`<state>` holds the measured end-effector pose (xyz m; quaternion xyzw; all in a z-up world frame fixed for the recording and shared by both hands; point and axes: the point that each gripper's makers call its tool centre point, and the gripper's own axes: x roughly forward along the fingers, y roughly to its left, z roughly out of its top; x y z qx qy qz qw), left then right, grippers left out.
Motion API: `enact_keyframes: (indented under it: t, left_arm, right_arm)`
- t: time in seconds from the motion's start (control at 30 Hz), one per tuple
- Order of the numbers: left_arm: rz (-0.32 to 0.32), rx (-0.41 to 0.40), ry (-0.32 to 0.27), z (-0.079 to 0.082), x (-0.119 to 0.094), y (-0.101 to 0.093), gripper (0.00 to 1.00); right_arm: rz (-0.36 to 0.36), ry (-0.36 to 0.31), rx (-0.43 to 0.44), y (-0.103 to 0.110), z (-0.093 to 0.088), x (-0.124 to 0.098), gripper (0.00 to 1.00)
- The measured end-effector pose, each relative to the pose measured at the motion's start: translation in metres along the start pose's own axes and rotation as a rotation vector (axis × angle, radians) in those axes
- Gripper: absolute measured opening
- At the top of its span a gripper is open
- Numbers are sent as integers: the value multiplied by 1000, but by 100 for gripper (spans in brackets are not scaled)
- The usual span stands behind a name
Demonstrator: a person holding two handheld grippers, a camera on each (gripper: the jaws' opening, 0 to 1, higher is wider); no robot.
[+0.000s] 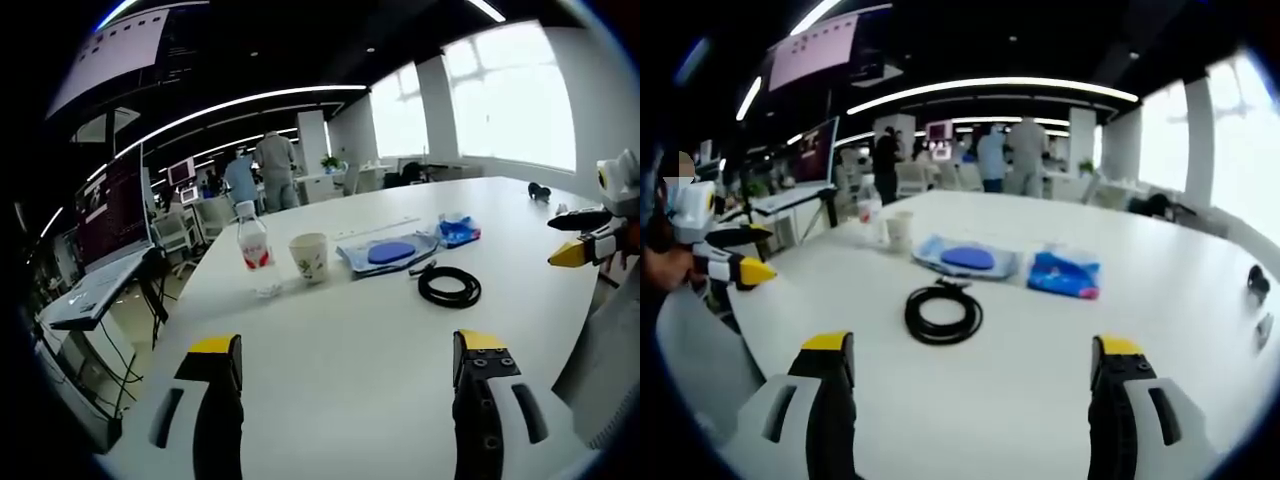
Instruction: Arrange the tabletop items into an orderly group along one side of the table until the central work area is clear of visible clutter.
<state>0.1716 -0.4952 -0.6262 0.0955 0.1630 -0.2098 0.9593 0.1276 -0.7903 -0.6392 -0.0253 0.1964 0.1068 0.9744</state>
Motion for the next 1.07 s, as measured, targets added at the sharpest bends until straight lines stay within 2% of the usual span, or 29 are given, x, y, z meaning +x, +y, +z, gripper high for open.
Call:
enact_keyframes:
  t: [1.07]
  left_arm:
    - [3, -3, -11, 2, -1, 0, 84]
  right_arm:
    - [-18, -4, 11, -5, 1, -1, 95]
